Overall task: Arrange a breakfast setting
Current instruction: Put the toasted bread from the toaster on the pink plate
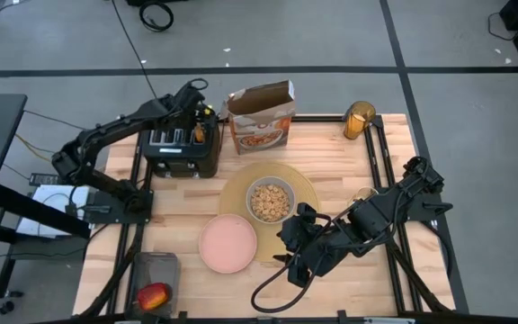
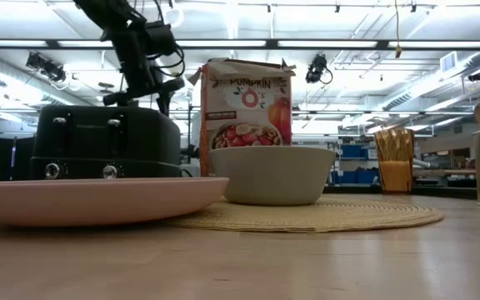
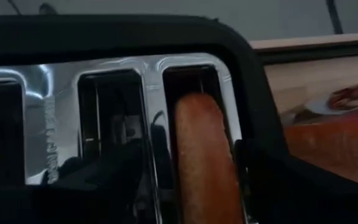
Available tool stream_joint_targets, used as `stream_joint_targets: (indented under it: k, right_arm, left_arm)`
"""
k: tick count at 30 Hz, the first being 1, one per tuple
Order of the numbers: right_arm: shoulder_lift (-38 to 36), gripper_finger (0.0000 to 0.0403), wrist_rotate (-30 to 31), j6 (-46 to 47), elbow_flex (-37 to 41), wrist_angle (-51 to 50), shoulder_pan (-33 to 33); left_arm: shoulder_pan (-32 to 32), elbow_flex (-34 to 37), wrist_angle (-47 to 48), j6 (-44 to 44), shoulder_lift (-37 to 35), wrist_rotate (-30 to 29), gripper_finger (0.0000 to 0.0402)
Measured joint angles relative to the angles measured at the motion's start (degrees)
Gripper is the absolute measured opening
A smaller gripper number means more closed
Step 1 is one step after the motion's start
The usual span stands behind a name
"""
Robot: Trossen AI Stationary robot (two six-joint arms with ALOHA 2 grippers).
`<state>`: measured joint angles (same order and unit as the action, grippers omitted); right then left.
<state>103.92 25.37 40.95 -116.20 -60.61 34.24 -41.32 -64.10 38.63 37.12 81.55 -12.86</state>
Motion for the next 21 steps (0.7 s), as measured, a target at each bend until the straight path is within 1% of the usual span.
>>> stream_joint_targets:
  k: [3,6,11,18,21]
  right_arm:
    - [0.0,0.0266,-0.69,0.02,0.0,0.08,-0.17]
    - [0.0,0.0266,-2.35,0.03,0.0,0.06,-0.6]
    - [0.0,0.0266,-4.95,0.9,0.0,0.05,-1.26]
    - [0.0,0.0266,-8.1,1.11,0.0,0.03,-1.81]
    - [0.0,0.0266,-8.67,1.11,0.0,0.03,-1.81]
  left_arm:
    - [1.07,-0.41,-0.8,-0.02,0.06,-1.86,0.0265]
    - [1.8,-0.3,-1.38,0.42,-0.04,-2.23,0.024]
    - [3.68,-0.2,-0.44,2.76,-0.04,-5.68,0.0199]
    - [2.84,-0.26,3.27,4.65,0.12,-6.5,0.016]
    - [2.38,-0.28,3.34,4.44,-0.08,-6.03,0.0135]
